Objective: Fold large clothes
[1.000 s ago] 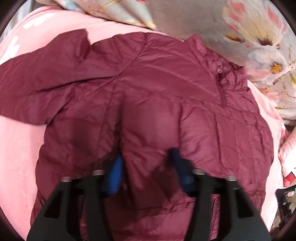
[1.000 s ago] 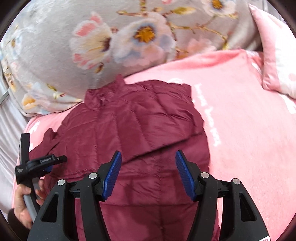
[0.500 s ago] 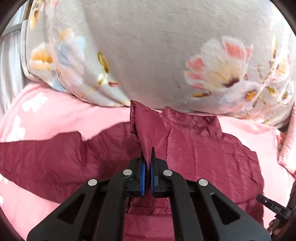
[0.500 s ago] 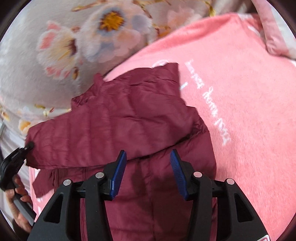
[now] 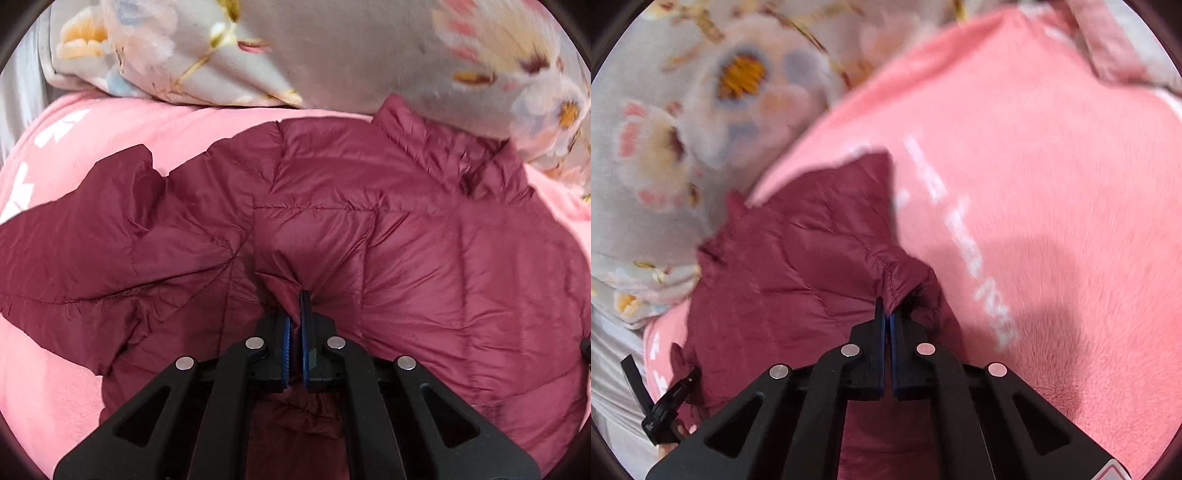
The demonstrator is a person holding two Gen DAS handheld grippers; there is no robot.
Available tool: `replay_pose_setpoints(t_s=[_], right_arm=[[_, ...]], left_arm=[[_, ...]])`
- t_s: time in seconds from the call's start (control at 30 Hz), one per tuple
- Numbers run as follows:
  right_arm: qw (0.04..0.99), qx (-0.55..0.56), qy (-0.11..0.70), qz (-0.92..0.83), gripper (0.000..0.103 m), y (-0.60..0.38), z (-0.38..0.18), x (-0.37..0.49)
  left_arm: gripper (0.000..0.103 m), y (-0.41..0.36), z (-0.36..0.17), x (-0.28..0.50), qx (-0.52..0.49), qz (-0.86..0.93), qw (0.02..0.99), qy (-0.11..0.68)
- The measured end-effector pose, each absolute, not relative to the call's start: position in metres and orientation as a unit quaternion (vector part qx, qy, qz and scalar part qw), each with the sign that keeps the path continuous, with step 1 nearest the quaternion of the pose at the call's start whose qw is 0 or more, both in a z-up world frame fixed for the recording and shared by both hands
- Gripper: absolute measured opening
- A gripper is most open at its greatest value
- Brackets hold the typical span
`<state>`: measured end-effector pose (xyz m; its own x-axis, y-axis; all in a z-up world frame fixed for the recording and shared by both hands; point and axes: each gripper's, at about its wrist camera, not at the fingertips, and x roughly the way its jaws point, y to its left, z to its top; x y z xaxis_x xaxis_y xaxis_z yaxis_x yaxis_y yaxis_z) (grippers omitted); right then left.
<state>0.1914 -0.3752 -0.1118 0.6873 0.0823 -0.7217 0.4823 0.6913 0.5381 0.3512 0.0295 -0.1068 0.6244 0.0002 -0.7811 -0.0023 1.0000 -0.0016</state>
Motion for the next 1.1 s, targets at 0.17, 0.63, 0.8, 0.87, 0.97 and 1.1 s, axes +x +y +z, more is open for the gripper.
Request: replay_pose_setpoints(t_s=[0.17,0.63,0.8,0.87,0.97,1.1], right_arm=[[0.85,0.336,0.386,-0.122,0.0,-0.37,-0.114,0.194],[0.904,0.219,0.353,-0.101,0.009,-0.329,-0.035,0.146],[0.925,0.121,0.36,-0.035,0.005,-0.24,-0.026,0.182],[0.921,0.108,0.374,-0.023,0.004,-0.217,-0.038,0.198],[0.913,0.103,0.395,-0.021,0.004,-0.202,-0.057,0.213],[0.901,0.105,0.42,-0.032,0.004,-0.199,-0.079,0.228]], left_arm=[[0.005,0.021,-0.112,0.347,0.028,0.019,0.908,0.418],[0.04,0.039,-0.021,0.289,-0.025,-0.027,0.935,0.352],[0.04,-0.024,-0.041,0.291,0.001,-0.065,0.923,0.378],[0.039,-0.038,-0.063,0.3,0.011,-0.065,0.914,0.401],[0.038,-0.048,-0.095,0.307,0.021,-0.059,0.9,0.431],[0.038,-0.048,-0.114,0.309,0.026,-0.048,0.897,0.438]])
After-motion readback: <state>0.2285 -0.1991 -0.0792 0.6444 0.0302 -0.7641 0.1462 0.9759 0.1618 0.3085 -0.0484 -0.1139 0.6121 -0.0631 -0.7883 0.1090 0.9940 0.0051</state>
